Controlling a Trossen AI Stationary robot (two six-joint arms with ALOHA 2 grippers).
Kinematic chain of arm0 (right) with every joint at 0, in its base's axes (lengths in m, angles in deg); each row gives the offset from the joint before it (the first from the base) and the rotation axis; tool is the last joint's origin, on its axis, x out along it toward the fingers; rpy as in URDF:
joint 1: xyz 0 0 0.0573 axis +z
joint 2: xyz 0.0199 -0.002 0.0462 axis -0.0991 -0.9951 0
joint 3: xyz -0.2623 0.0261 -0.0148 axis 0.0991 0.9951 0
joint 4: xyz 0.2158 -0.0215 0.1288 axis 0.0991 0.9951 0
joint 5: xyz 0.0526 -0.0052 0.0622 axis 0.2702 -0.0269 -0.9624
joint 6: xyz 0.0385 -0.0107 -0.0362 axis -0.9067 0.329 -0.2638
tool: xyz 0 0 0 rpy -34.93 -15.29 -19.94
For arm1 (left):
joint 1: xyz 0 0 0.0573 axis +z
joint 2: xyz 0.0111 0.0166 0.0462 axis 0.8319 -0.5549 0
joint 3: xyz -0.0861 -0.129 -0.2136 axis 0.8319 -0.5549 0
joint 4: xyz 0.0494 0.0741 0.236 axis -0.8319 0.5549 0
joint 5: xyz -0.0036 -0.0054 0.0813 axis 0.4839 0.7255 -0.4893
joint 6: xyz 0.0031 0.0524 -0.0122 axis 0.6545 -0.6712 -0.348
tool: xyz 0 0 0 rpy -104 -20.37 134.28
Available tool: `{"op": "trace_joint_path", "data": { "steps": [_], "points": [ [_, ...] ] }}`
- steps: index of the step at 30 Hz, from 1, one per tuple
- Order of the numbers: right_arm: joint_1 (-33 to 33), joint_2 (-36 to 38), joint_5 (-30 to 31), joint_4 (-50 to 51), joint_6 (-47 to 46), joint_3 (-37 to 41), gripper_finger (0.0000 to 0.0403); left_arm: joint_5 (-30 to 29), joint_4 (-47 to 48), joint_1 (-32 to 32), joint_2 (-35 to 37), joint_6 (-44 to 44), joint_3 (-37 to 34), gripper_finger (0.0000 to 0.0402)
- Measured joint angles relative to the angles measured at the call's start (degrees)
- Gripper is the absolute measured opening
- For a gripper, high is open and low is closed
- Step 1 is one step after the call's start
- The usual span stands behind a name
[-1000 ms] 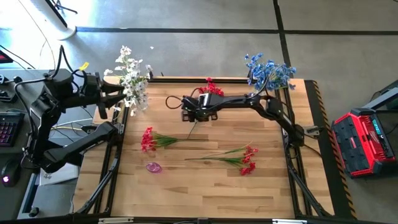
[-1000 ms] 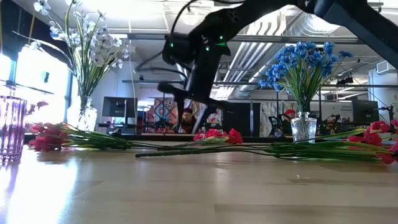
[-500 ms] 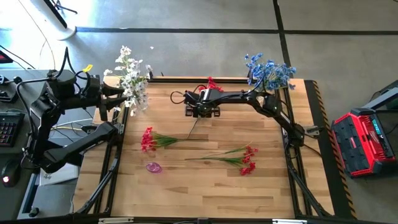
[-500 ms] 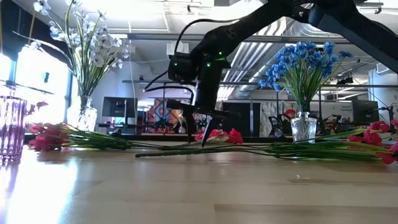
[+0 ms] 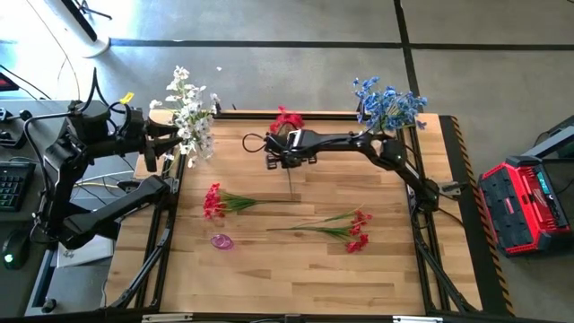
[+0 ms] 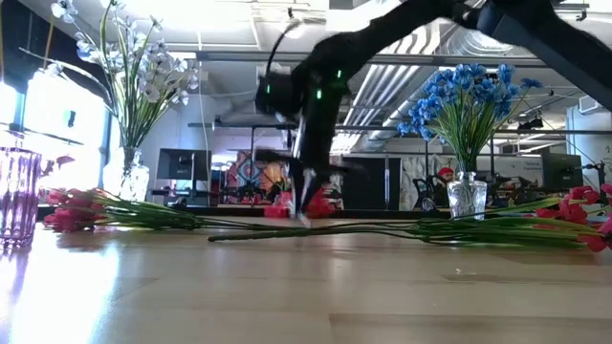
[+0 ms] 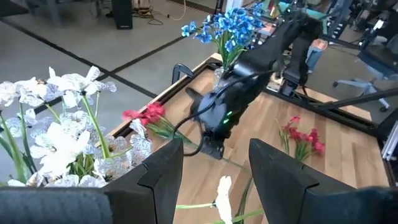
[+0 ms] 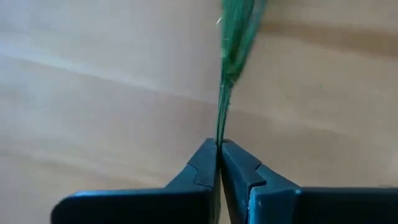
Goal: Sort flowers into vase by color
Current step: Put the top red flowers into the purple vase
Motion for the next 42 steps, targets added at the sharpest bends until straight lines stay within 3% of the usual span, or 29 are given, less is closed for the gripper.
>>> {"op": "trace_joint_path", "data": {
  "steps": [8, 14, 19, 26, 30, 37, 42],
  "points": [
    [4.2, 11.0, 13.6, -1.3, 4.3, -0.1, 0.0001, 0.5, -3.1, 0.0, 0.0, 5.4, -4.8, 0.017],
    [5.9, 18.3, 21.6, -5.6, 10.9, -0.2, 0.0, 8.7, -11.5, 0.0, -0.1, 13.5, -9.4, 0.017],
    [8.3, 23.3, 26.1, -13.5, 21.6, -0.2, 0.0, 10.3, -16.2, -0.2, -0.1, 15.7, -9.8, 0.017],
    [11.2, 28.2, 24.5, -25.2, 35.2, -0.2, 0.0, 10.0, -22.6, -0.5, -0.4, 17.6, -9.8, 0.017],
    [12.4, 30.7, 22.9, -25.9, 38.6, -0.2, 0.0, 9.9, -26.5, -3.0, -2.2, 19.8, -9.8, 0.017],
    [14.9, 34.6, 20.8, -26.3, 44.2, -0.2, 0.0, 8.1, -39.6, -11.5, -9.0, 23.4, -9.8, 0.017],
    [16.4, 37.0, 20.6, -26.6, 46.3, -0.2, 0.0, 2.9, -50.5, -19.8, -15.4, 23.6, -9.8, 0.017]
  ]
}}
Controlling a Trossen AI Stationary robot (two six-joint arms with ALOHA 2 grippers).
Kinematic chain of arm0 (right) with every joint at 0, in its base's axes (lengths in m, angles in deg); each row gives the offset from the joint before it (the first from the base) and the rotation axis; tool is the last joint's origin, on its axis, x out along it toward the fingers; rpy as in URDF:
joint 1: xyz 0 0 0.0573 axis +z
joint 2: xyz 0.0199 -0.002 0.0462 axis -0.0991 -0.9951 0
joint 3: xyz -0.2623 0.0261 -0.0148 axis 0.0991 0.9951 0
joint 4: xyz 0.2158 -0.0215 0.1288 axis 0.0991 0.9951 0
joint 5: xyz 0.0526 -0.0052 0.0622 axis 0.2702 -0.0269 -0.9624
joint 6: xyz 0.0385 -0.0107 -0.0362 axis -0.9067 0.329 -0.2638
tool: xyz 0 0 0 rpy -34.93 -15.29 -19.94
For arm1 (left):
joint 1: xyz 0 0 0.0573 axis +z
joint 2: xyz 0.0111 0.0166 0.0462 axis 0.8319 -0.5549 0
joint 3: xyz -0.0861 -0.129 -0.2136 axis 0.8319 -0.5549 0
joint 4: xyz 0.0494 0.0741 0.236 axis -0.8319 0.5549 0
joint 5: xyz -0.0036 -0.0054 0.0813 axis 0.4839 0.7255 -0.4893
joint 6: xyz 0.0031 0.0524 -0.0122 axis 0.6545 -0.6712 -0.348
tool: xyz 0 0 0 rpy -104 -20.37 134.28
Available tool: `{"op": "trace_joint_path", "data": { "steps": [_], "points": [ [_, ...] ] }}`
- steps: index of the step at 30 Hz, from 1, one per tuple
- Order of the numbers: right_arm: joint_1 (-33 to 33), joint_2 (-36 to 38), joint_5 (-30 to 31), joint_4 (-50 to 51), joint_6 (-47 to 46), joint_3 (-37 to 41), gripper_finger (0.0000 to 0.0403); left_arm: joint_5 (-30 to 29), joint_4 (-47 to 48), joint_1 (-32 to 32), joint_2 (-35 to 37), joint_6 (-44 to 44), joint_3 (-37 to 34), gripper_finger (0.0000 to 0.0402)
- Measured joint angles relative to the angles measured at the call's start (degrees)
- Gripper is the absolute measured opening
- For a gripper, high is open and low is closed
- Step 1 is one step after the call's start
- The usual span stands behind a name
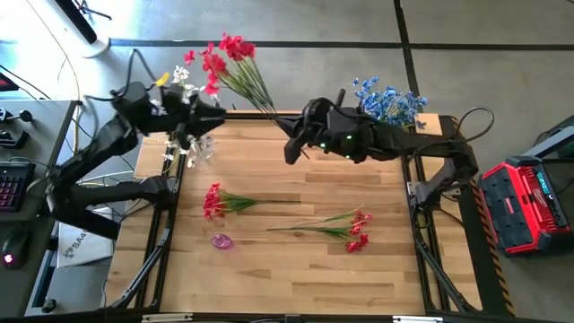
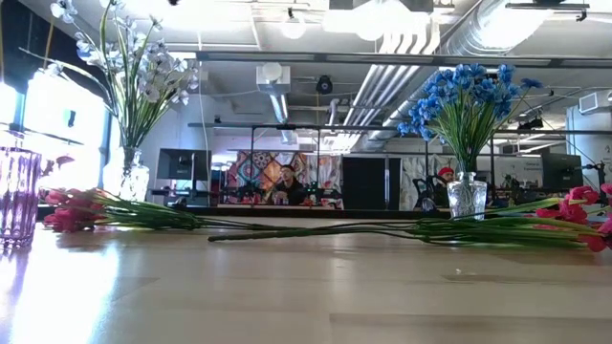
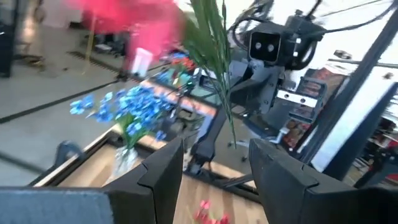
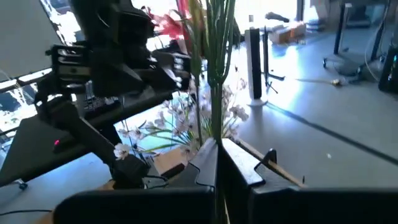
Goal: Sort flowers into vase by color
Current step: Put the top red flowers into the purple vase
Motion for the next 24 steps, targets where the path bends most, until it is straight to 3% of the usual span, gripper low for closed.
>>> {"op": "trace_joint_path", "data": {
  "steps": [6, 14, 24],
  "points": [
    [0.2, 2.3, -4.3, -5.2, 3.2, 0.0, 0.0, -3.3, -14.7, -7.6, -8.5, -0.9, 0.0, 0.017],
    [0.2, 1.8, -7.7, -7.3, 6.5, 0.0, 0.0, -2.9, -35.8, -12.7, -16.3, -0.9, 0.0, 0.017],
    [0.5, 1.0, -10.0, -3.6, 8.3, 0.0, 0.0, -3.3, -38.8, -15.2, -17.0, -0.7, 1.4, 0.0168]
  ]
}}
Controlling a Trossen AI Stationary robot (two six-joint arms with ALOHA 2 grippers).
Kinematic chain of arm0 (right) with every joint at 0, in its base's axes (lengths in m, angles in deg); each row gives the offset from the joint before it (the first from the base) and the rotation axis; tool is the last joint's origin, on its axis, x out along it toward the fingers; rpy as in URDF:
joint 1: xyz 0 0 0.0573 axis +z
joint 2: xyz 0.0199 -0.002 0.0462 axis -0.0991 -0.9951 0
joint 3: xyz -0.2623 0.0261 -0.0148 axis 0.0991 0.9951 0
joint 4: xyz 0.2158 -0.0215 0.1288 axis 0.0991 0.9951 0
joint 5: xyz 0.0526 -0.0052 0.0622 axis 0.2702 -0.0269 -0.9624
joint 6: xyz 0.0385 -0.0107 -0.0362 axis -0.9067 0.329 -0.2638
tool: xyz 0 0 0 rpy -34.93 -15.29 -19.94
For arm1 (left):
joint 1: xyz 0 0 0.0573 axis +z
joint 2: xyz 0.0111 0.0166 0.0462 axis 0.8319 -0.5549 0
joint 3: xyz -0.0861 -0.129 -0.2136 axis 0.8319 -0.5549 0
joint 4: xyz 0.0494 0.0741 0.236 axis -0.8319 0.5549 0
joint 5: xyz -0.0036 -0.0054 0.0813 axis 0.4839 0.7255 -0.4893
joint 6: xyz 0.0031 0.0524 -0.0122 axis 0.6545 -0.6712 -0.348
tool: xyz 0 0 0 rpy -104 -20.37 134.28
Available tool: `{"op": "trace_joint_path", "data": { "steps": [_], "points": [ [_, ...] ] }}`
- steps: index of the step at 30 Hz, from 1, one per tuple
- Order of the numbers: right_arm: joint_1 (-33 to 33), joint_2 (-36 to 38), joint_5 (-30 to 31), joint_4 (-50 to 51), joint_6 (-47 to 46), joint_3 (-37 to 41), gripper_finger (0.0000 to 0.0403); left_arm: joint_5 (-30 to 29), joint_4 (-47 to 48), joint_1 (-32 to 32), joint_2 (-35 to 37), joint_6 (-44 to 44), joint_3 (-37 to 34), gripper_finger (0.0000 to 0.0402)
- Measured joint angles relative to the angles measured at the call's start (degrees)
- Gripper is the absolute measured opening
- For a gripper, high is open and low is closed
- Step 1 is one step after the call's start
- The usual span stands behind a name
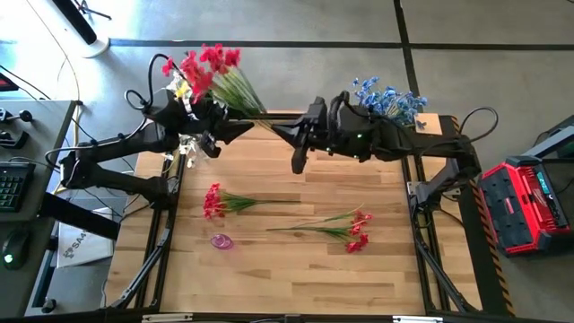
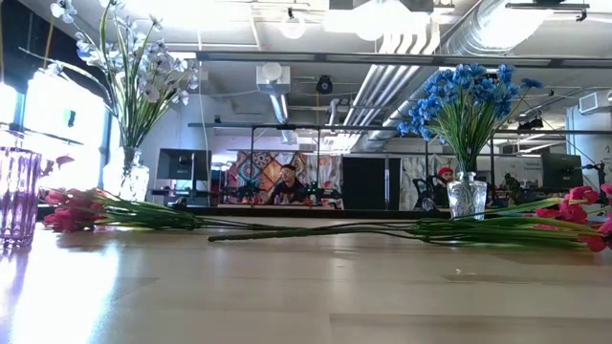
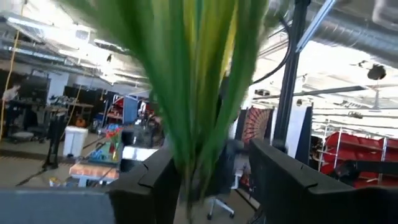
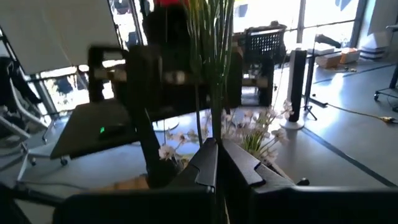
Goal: Sort flowers into vase by color
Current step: Put the top red flowers into the purple vase
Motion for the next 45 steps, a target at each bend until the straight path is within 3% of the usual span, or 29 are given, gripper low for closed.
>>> {"op": "trace_joint_path", "data": {
  "steps": [6, 14, 20, 25, 28, 36, 45],
  "points": [
    [0.0, -1.3, -3.0, 1.1, 1.3, 0.0, 0.0, -2.1, 0.8, -0.9, 0.0, -0.8, 0.5, 0.0131],
    [0.0, -1.7, -3.3, 5.9, 1.8, 0.0, 0.001, -2.8, 7.3, -0.9, 0.0, -0.9, 0.5, 0.0014],
    [0.0, -1.5, 1.7, 15.7, -2.4, 0.0, 0.0066, -3.3, 15.1, -1.7, 1.4, -1.5, 0.6, 0.0004],
    [-2.1, -0.8, 3.6, 29.6, -14.7, 0.0, 0.0111, -3.9, 35.8, -4.5, 3.6, -6.6, 2.7, 0.0002],
    [-3.3, -0.5, 3.6, 37.5, -19.8, 0.0, 0.0124, -8.3, 45.0, -8.5, 4.1, -8.4, 4.1, 0.0001],
    [-4.0, -0.5, 3.7, 41.9, -22.9, 0.0, 0.0126, -21.2, 51.7, -23.8, 4.3, -10.1, 4.4, 0.0001],
    [-1.1, -0.5, 3.7, 42.8, -28.6, 0.0, 0.0126, -44.6, 61.1, -43.6, 4.3, 3.1, 3.9, 0.0]
  ]
}}
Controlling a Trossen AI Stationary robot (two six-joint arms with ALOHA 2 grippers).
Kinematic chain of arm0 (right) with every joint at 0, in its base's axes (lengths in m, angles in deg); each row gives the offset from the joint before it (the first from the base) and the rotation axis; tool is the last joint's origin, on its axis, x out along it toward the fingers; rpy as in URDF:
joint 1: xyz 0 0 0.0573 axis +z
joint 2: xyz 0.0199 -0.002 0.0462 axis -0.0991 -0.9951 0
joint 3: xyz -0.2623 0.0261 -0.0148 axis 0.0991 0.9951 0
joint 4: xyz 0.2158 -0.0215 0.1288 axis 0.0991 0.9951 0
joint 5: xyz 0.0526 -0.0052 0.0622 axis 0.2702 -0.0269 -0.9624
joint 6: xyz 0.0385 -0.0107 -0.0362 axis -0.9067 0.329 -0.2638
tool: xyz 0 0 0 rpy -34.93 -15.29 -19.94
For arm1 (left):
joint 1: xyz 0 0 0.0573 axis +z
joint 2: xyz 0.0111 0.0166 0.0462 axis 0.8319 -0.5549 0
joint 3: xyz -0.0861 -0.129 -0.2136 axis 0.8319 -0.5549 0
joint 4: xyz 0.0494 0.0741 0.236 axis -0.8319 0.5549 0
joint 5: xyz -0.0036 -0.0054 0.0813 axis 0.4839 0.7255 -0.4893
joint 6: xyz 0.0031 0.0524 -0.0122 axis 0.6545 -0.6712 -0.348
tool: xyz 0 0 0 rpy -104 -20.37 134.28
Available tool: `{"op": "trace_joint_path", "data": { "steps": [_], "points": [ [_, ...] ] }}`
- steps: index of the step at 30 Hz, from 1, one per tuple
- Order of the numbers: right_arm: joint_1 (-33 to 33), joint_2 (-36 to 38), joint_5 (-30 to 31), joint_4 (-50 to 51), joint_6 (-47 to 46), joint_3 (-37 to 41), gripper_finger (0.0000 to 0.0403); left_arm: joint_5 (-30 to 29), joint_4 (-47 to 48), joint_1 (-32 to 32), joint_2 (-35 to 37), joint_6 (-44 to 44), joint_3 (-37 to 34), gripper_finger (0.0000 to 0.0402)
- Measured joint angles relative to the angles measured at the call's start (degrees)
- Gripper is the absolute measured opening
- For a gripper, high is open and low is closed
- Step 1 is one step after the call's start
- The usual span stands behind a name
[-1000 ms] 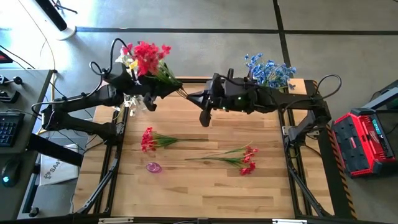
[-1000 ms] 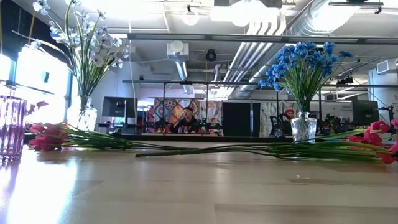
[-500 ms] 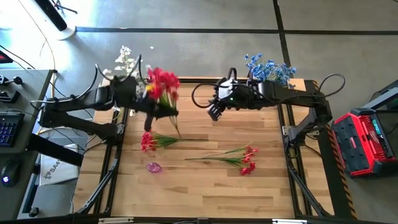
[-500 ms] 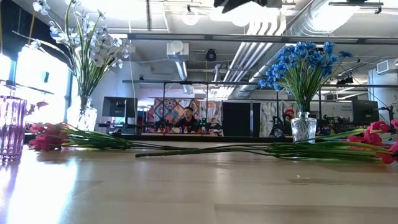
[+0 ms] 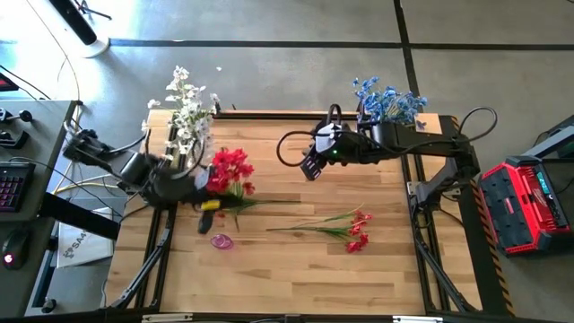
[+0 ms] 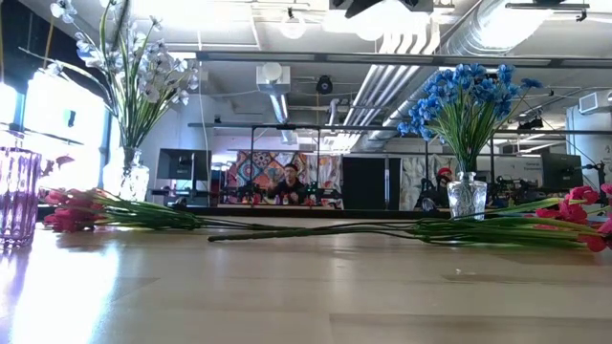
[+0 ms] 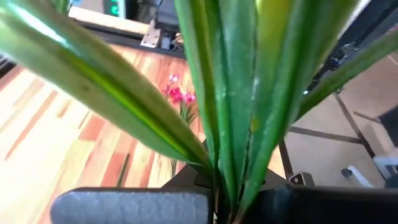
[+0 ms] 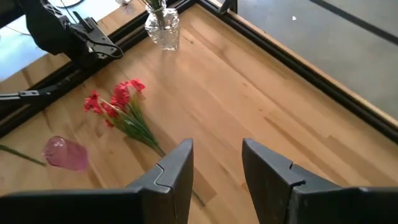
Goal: Sort flowers into vase by color
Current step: Put the top red flowers into the purple vase
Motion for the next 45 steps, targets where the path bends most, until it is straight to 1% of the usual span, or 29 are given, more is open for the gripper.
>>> {"op": "trace_joint_path", "data": {
  "steps": [5, 7, 11, 15, 18, 22, 29, 32, 36, 41, 45],
  "points": [
    [1.2, 0.0, 0.3, -0.2, -1.8, 0.0, 0.0126, -12.2, 4.3, -10.1, -0.4, 8.7, -1.2, 0.0],
    [1.7, -0.2, 1.4, -0.6, -1.9, 0.0, 0.0126, -16.6, 6.0, -13.6, -1.1, 11.6, -1.2, 0.0],
    [2.7, -2.7, 4.0, -2.8, -0.4, 0.0, 0.0126, -21.6, 10.6, -18.5, -2.6, 17.6, -1.2, 0.0],
    [2.7, -7.3, 1.9, -3.9, 1.1, 0.0, 0.0126, -25.1, 16.0, -21.3, -4.3, 25.5, -1.2, 0.0],
    [2.7, -9.9, 0.4, -5.0, 1.8, 0.0, 0.0126, -26.7, 19.0, -22.2, -5.3, 30.0, -1.2, 0.0],
    [2.7, -12.1, -0.4, -5.9, 3.3, 0.0, 0.0126, -28.2, 22.3, -22.9, -7.4, 33.3, -1.2, 0.0],
    [1.4, -12.5, -2.2, -5.8, 4.9, 0.0, 0.0126, -31.4, 27.0, -22.9, -11.3, 41.0, -1.2, 0.0],
    [0.6, -12.5, -3.8, -5.8, 7.2, 0.0, 0.0128, -31.6, 28.3, -22.9, -12.3, 44.2, -1.2, 0.0007],
    [-0.4, -14.0, -6.5, -4.9, 10.3, 0.0, 0.0147, -31.5, 29.4, -23.2, -12.9, 47.9, -1.2, 0.0041],
    [-0.5, -17.5, -7.8, -3.2, 12.7, 0.0, 0.0186, -30.6, 28.8, -24.5, -12.7, 49.3, -1.2, 0.0098],
    [-0.3, -20.4, -10.0, -3.7, 15.1, 0.0, 0.0209, -30.5, 28.4, -25.8, -11.6, 51.0, -0.6, 0.0129]
  ]
}}
